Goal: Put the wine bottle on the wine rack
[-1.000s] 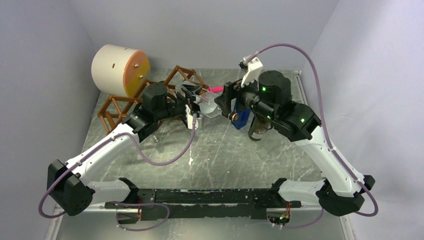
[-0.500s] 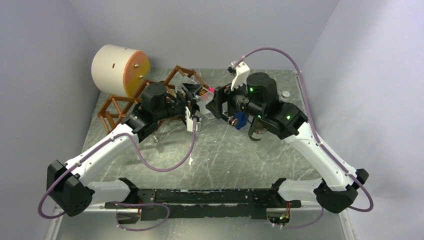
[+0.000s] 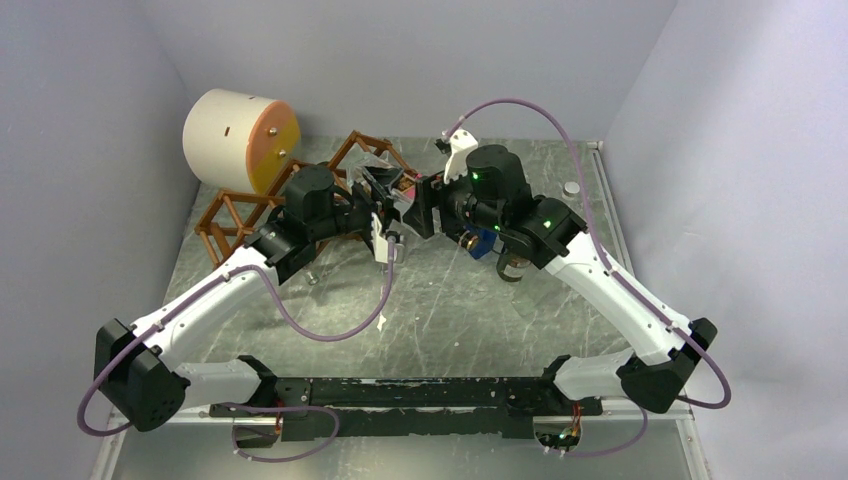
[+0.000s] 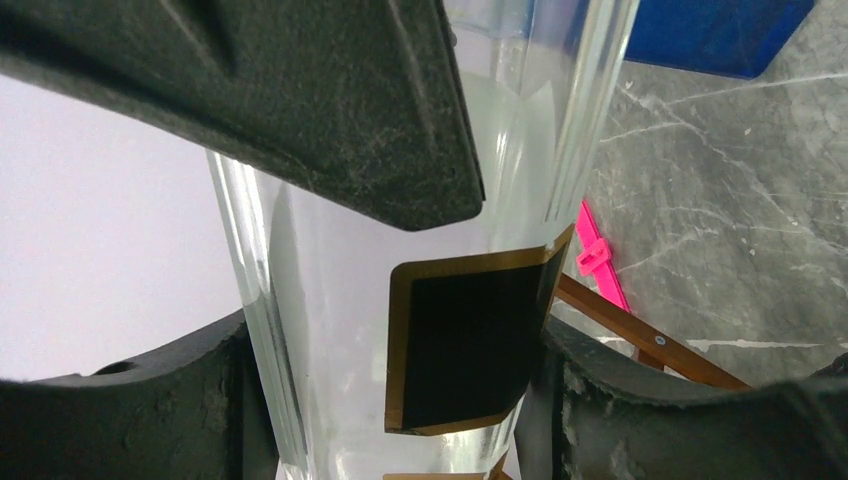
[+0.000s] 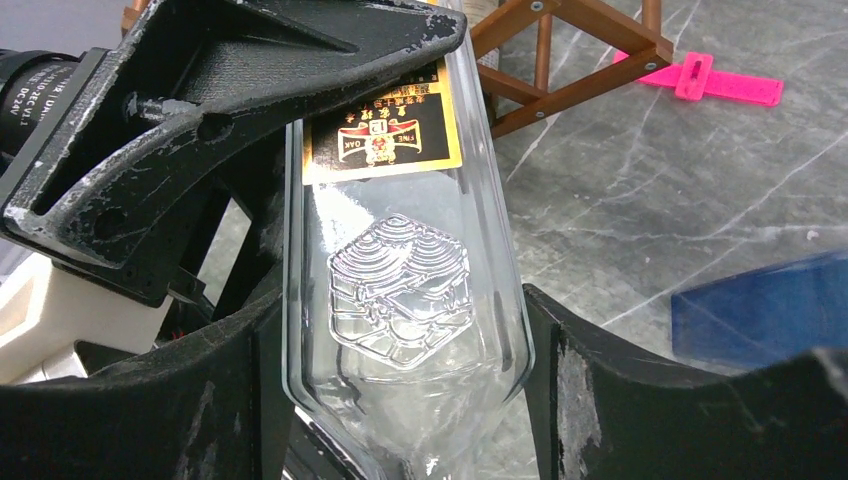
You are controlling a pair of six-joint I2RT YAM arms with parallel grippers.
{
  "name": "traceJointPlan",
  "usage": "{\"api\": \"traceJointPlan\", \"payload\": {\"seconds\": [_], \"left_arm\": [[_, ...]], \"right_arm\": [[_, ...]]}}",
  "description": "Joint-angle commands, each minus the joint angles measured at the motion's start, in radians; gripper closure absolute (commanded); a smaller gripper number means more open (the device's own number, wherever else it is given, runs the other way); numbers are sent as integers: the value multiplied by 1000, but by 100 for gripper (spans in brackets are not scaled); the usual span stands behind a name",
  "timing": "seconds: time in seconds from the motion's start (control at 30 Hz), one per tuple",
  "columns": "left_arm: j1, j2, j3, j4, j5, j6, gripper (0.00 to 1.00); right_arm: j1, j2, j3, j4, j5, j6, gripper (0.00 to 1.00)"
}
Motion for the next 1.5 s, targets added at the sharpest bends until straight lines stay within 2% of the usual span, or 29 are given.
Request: {"api": "traceJointPlan", "payload": {"seconds": [0.0, 0.07, 0.13, 0.2, 0.3, 0.37, 0.4, 0.43, 0.53, 0.6, 0.67, 0.8, 1.0, 1.1, 1.13, 1.27, 1.33, 1.47], "left_arm": [[-2, -29, 81, 238, 1, -19, 93], [-1, -31, 82, 239, -4, -30, 92], [-2, -31, 80, 239, -10, -33, 88], [-2, -35, 63, 261, -15, -45, 77], [-2, -46, 17, 313, -14, -103, 37], [-2, -54, -11, 307, 1, -121, 21], [-2, -58, -30, 324, 4, -138, 5], [-2, -63, -51, 339, 6, -156, 1], [-3, -52, -83, 392, -14, -185, 2], [-4, -33, -51, 369, -39, -240, 2], [-2, -29, -37, 344, -19, -293, 2], [-3, -52, -99, 402, 1, -354, 2], [-3, -79, -70, 228, -57, -504, 2], [-2, -121, -100, 249, -116, -661, 2], [-3, -140, -125, 274, -142, -757, 2], [-2, -198, -159, 317, -366, -1071, 2], [-2, -211, -123, 225, -493, -1249, 2], [-2, -207, -12, -19, -673, -1414, 2]], "right_arm": [[-1, 14, -2, -2, 6, 29, 43], [-1, 15, 0, -5, 20, 29, 60], [-1, 13, 2, -2, 30, 25, 83], [-2, 10, 6, 0, 45, 23, 97], [-2, -5, 6, 12, 73, 22, 100], [-1, -22, 2, 26, 102, 28, 100], [-1, -32, -1, 33, 123, 31, 100], [-1, -44, -5, 42, 142, 33, 100], [-1, -79, -24, 70, 192, 43, 100], [-2, -94, -33, 84, 227, 51, 100], [-1, -105, -35, 88, 253, 56, 100], [-1, -147, -58, 107, 295, 61, 100], [-1, -185, -102, 126, 305, 52, 100], [-2, -201, -139, 129, 278, 39, 100], [-2, -207, -151, 133, 265, 34, 100], [-1, -227, -200, 136, 242, 32, 100], [-1, -239, -230, 144, 234, 34, 100], [-1, -246, -290, 186, 217, 25, 100]]}}
